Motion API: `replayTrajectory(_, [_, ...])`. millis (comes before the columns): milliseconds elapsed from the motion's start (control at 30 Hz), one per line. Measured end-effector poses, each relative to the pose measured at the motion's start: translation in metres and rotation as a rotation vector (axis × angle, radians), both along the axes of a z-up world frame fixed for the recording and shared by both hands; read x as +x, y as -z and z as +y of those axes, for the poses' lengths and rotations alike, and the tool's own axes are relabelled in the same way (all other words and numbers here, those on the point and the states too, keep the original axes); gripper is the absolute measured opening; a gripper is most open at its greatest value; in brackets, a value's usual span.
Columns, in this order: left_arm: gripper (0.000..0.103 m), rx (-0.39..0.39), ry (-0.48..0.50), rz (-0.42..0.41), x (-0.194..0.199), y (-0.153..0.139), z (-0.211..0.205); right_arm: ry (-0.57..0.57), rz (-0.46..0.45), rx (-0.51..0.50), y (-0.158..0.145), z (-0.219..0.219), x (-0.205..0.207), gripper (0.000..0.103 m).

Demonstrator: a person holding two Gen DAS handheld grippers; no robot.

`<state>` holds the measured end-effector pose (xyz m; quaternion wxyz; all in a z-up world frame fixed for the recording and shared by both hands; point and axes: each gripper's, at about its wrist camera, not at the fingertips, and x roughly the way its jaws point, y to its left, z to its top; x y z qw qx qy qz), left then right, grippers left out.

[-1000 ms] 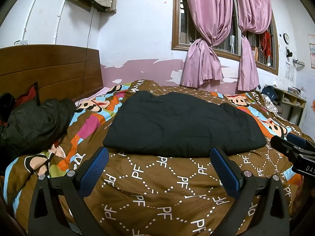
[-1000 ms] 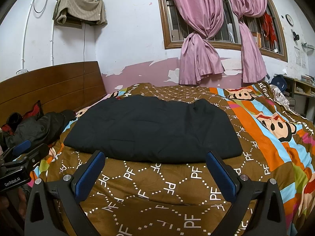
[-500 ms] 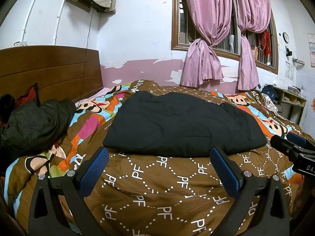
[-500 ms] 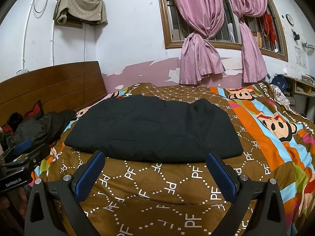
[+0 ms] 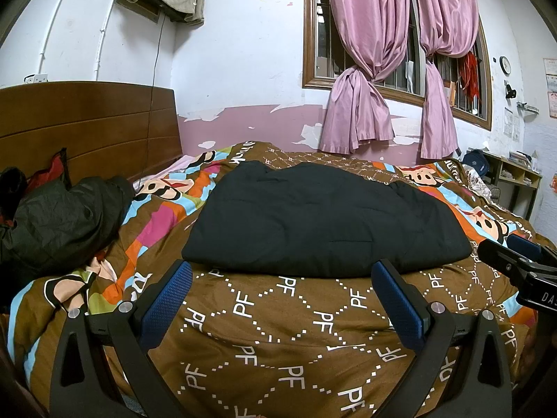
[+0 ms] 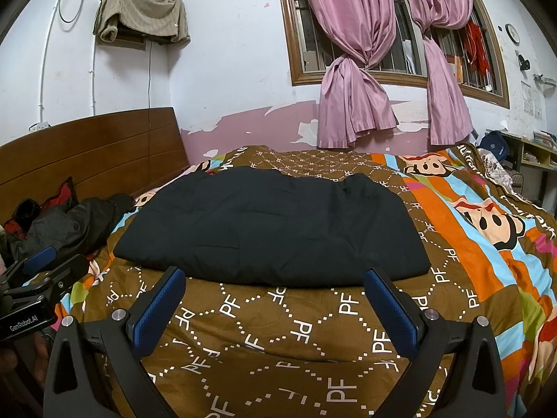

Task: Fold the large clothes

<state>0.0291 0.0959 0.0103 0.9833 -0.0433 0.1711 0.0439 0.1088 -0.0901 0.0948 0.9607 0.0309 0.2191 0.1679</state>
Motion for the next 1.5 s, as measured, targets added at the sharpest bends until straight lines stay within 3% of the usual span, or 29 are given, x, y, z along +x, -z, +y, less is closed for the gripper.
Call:
replayTrajectory(1067, [0.101, -0.005, 0.023, -0.006, -0.001, -0.001, 0.011, 0.001, 0.005, -0.002, -0.002, 0.001, 0.001, 0.103])
replayTrajectory(1233, [0.101, 0.043, -0.014, -0.019, -0.002, 0.0, 0.011, 0.001, 0.009, -0.003, -0.002, 0.002, 0.002, 0.103])
replayTrajectory(1500, [0.101, 0.094, 0.02, -0.026, 0.001, 0.004, 0.019, 0.0, 0.012, -0.004, -0.001, 0.002, 0.001, 0.103])
